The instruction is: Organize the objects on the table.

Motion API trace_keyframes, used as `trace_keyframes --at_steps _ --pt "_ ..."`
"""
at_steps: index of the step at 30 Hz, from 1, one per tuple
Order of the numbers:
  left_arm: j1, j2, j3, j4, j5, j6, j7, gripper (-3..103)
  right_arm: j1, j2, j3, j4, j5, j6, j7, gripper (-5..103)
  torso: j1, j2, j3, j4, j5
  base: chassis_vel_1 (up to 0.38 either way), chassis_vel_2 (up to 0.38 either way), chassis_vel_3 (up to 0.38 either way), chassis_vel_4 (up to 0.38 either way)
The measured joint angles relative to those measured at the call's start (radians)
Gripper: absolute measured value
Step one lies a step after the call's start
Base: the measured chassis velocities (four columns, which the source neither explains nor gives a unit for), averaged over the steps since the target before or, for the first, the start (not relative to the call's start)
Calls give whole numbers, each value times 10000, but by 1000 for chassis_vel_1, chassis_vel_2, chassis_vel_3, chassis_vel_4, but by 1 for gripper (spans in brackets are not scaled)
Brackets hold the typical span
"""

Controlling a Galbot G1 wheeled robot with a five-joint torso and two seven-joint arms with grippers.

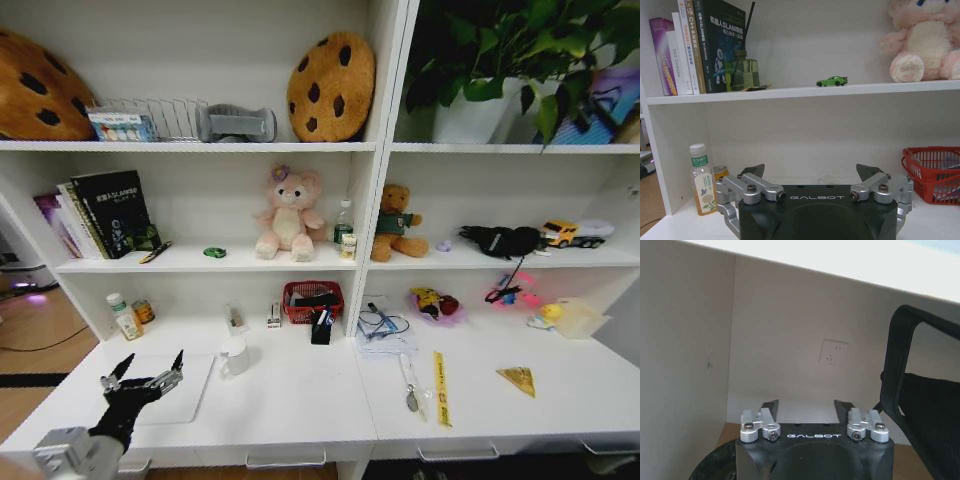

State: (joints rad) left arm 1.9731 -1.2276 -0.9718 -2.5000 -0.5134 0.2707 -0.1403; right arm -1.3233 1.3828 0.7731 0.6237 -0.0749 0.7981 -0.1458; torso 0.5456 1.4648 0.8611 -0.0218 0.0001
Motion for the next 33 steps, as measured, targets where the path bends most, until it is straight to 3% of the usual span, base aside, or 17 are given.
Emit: trace_keyframes --at_steps 5,10,12,19,24,25,30,33 --pt "0 0 0 1 0 -1 0 100 -1296 -206 -12 1406 522 16 -463 86 0 0 -1 0 -3 0 0 0 0" --pt "0 0 0 0 0 0 0 100 -3093 -309 -91 3022 1429 23 -553 99 0 1 -2 -7 1 0 0 0 0" --pt "0 -1 0 0 0 0 0 100 -4425 -361 -89 4179 1995 25 -650 100 -1 1 -2 -10 -2 0 0 0 0" --pt "0 0 0 0 0 0 1 100 -6580 -277 53 7565 2709 31 -786 100 -1 1 -2 -2 -2 0 0 0 0" --pt "0 0 0 0 0 0 1 100 -6847 -63 388 9091 2590 30 -813 100 -2 1 -1 -7 2 0 0 0 0" --pt "0 -1 1 0 0 0 1 100 -6850 22 572 10042 2683 35 -944 100 0 1 -1 6 -3 0 0 0 0" --pt "0 0 0 0 0 -1 0 100 -6964 19 551 12177 2832 21 -1009 100 0 0 0 1 -2 0 0 0 0" --pt "0 0 1 0 0 0 1 100 -6874 -76 662 13443 3176 -505 -755 100 0 1 0 -7 2 0 0 0 0"
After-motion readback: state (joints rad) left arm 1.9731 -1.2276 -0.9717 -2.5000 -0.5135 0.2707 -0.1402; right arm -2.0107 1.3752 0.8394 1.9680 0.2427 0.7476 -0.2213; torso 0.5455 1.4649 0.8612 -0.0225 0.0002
